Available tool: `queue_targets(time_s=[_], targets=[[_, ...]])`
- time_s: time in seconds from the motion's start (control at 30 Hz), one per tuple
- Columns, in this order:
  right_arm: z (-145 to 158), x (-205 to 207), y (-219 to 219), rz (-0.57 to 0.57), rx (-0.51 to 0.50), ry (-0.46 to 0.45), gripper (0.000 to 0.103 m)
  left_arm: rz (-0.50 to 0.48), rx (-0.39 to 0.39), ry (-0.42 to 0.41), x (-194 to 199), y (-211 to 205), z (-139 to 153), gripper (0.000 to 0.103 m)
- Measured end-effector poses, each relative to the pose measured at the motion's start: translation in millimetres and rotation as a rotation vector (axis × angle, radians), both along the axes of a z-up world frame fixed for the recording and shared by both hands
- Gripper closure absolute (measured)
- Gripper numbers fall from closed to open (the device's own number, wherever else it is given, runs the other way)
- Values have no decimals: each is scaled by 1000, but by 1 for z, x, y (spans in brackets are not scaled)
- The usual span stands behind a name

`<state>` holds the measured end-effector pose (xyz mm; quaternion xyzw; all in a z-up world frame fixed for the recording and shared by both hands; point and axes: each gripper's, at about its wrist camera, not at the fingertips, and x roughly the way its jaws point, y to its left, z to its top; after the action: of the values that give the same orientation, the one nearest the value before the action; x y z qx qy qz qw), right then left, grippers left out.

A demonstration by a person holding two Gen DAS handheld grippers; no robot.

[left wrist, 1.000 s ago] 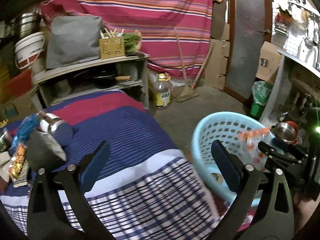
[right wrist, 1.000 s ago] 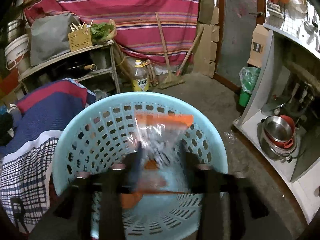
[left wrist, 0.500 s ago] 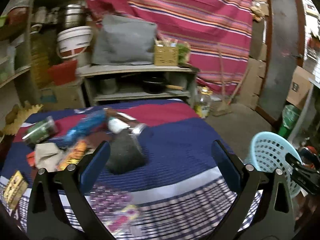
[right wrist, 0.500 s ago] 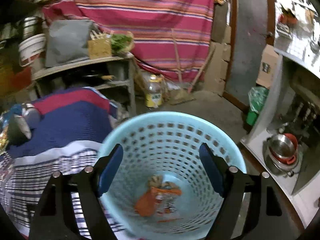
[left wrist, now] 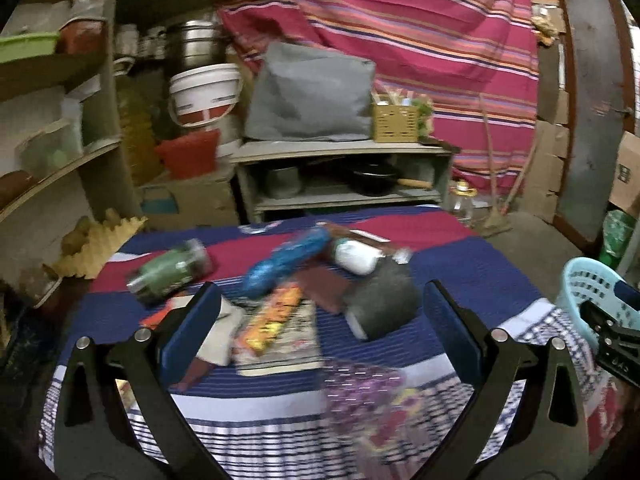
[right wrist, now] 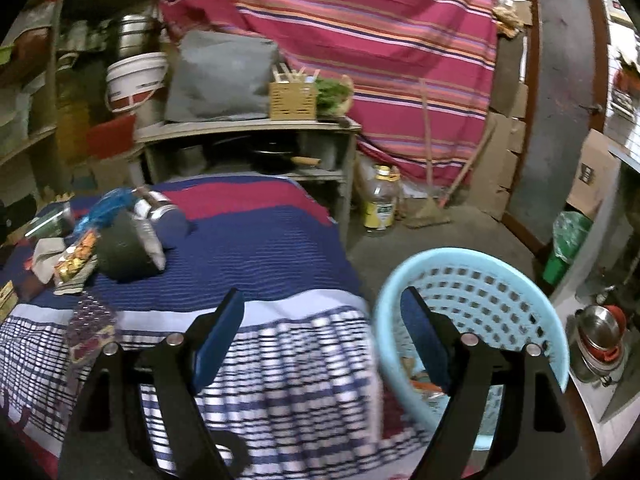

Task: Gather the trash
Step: 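Move both tools back over the table toward the remaining trash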

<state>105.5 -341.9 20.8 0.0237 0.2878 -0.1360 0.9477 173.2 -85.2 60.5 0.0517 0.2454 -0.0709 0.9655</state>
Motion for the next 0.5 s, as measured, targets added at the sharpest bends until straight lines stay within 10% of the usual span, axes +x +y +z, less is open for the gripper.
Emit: queue_targets(time_s=[0.5], targets=[[6, 57, 72, 97, 10, -13, 24, 138, 39, 19, 35, 89, -18, 5]])
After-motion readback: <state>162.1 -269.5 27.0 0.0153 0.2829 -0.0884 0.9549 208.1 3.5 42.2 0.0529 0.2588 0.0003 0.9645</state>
